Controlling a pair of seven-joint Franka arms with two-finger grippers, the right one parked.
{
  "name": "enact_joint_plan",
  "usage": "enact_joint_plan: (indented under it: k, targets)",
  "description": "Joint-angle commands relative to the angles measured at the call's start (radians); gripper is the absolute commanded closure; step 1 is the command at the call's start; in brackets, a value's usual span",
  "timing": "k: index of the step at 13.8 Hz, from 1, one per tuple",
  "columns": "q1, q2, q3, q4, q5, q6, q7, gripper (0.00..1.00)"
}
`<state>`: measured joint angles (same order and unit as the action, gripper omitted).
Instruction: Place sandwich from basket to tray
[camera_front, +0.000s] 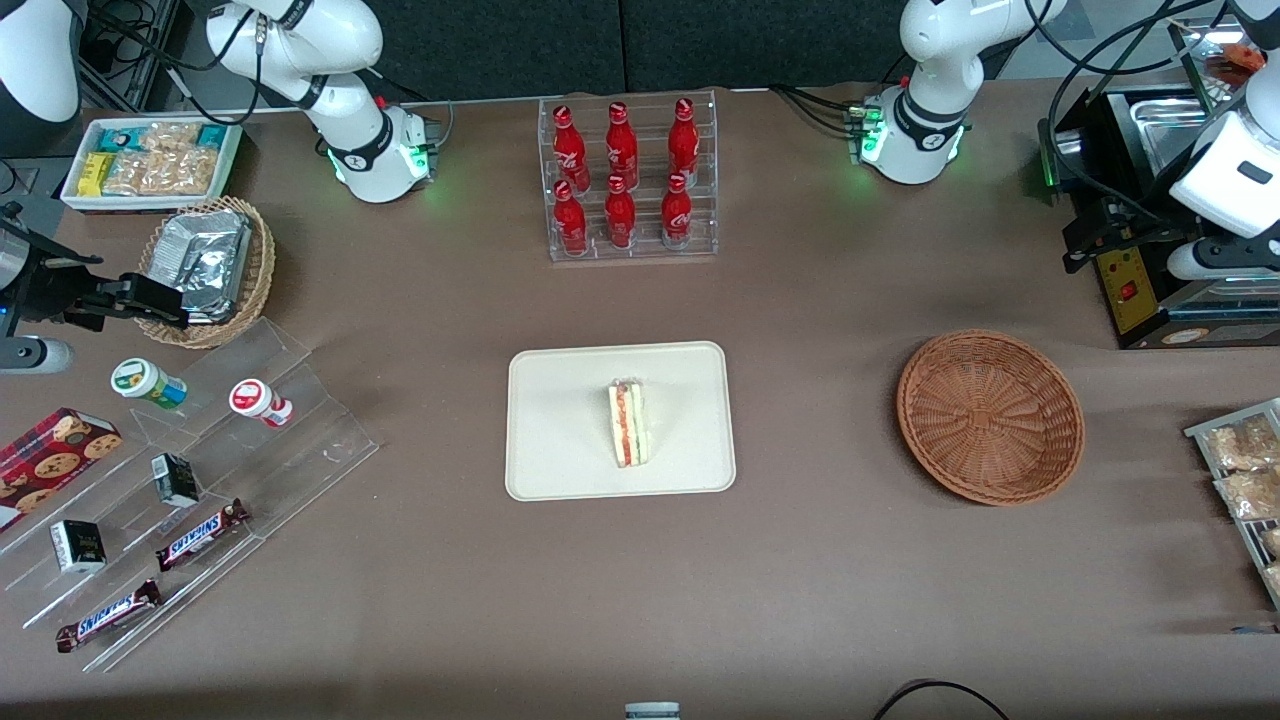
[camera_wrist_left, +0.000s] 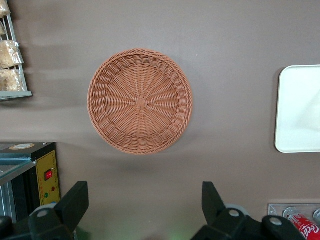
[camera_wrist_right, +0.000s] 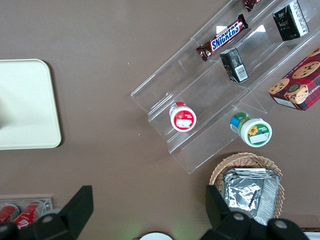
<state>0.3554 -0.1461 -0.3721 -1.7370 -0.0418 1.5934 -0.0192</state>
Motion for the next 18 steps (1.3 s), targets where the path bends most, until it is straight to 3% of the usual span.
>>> enact_joint_plan:
  k: [1,4,13,18]
  targets:
    - [-0.003,0.022,-0.01,0.053,0.008,-0.029,-0.002,0.0]
    - [-0.022,0.019,-0.018,0.057,0.017,-0.03,-0.002,0.0]
    - [-0.262,0.036,0.162,0.088,0.065,-0.036,-0.065,0.0]
    - [-0.312,0.071,0.229,0.145,0.062,-0.055,-0.064,0.0]
